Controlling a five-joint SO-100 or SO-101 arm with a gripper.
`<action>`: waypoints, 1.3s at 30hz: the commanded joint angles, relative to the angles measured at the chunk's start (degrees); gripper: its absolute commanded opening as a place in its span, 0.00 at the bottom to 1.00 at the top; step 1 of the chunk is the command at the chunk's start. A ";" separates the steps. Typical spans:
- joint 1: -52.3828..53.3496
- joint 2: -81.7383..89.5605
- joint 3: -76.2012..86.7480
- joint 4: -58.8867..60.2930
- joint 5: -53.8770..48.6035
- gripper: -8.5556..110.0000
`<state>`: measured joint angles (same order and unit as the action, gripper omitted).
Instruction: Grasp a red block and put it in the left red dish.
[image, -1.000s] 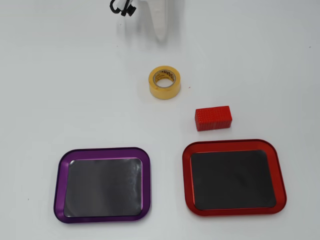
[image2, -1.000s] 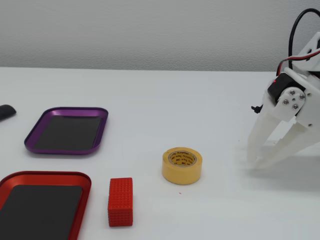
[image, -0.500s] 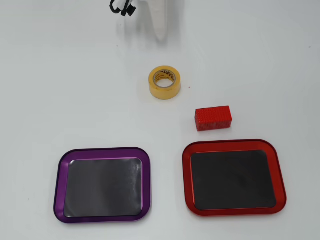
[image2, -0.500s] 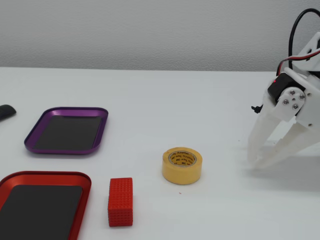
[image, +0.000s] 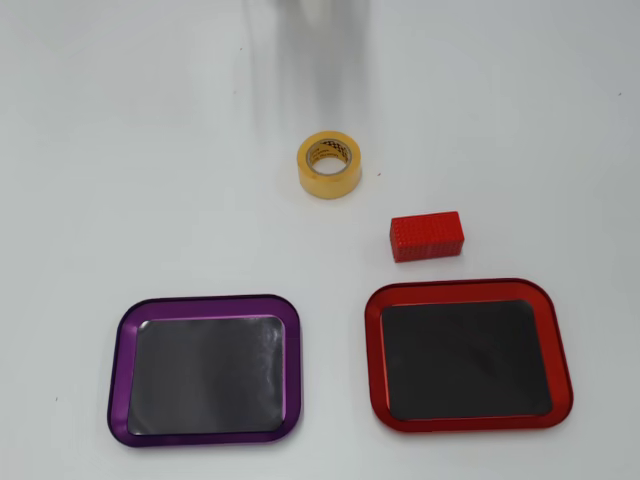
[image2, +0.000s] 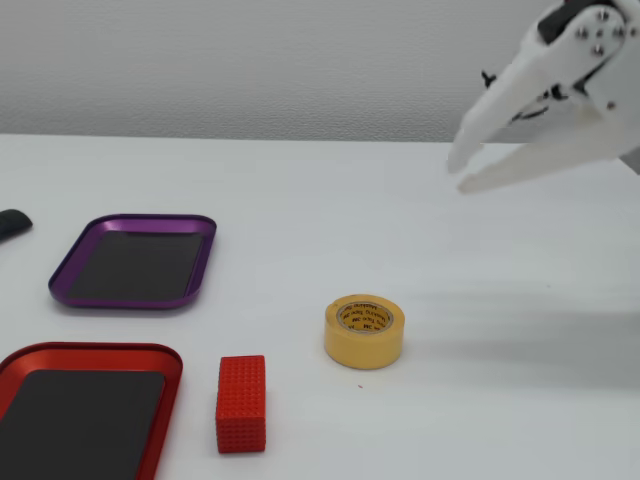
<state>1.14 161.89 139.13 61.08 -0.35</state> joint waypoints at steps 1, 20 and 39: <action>-4.75 -19.86 -16.26 1.49 0.09 0.07; -15.21 -72.77 -54.67 7.91 -0.44 0.26; -12.57 -91.41 -64.86 3.25 -0.53 0.28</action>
<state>-11.51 69.87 76.29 65.65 -0.62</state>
